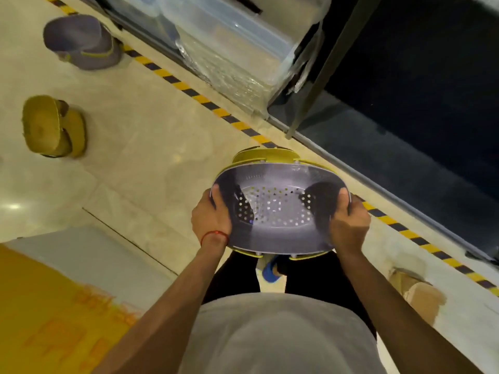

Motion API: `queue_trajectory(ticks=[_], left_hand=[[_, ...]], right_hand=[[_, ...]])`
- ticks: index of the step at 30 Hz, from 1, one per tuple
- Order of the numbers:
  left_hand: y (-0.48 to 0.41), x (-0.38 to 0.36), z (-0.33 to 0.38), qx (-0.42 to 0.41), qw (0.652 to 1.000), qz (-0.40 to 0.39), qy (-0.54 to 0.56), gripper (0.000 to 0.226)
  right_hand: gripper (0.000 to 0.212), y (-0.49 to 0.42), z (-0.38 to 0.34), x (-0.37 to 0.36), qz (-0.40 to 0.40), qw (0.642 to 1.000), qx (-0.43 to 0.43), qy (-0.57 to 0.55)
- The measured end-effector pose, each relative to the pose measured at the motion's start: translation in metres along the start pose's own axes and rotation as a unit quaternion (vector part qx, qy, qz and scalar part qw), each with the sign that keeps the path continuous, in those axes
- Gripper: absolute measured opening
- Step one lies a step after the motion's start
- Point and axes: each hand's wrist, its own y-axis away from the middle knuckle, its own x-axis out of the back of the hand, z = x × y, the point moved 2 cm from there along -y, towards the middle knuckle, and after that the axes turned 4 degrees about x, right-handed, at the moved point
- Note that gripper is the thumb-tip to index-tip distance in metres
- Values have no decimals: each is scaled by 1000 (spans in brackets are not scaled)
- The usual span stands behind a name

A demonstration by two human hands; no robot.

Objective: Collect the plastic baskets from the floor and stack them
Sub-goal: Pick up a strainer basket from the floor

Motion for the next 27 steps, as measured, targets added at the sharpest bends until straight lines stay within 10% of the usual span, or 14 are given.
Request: queue_trajectory(ticks=[27], left_hand=[[-158, -207, -33, 48, 997, 55, 28, 45]], right_hand=[[42, -150, 116, -219, -84, 996, 10, 28]])
